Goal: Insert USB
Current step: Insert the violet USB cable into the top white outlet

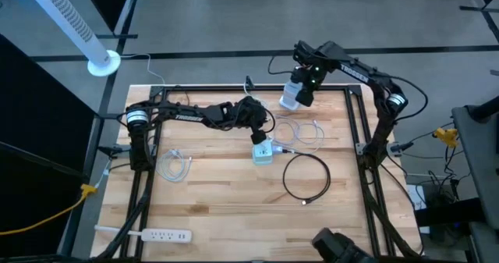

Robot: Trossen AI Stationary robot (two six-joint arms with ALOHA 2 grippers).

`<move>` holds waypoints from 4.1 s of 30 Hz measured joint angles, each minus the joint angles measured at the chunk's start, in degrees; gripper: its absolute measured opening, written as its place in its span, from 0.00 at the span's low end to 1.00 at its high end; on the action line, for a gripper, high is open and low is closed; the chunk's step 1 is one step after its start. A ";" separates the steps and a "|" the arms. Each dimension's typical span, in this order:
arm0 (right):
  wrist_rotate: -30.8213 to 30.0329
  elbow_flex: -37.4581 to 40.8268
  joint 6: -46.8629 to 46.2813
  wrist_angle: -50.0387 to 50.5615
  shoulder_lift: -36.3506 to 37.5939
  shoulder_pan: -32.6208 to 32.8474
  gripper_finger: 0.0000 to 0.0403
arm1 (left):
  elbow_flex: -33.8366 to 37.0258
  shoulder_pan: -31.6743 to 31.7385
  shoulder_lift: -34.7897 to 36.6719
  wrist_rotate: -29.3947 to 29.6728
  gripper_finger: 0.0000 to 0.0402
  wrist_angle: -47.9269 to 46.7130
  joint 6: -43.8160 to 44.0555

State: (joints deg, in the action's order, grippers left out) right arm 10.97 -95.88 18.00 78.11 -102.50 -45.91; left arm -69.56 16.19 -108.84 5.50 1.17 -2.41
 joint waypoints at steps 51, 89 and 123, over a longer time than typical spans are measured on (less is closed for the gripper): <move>-6.00 58.84 -0.44 -92.65 15.72 -6.43 0.00 | 3.41 -2.05 0.00 1.63 0.04 7.43 3.01; -5.93 59.78 -6.14 -88.53 15.90 -0.74 0.00 | 2.80 3.41 -1.13 -2.39 0.04 1.88 10.07; -0.55 59.69 -17.56 -100.23 6.60 5.64 0.00 | -12.87 7.17 -13.11 -4.71 0.04 -8.40 9.00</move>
State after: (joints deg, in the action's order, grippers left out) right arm 10.42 -36.18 0.44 -22.12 -95.90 -40.27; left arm -82.43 23.36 -121.95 0.79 -7.23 6.59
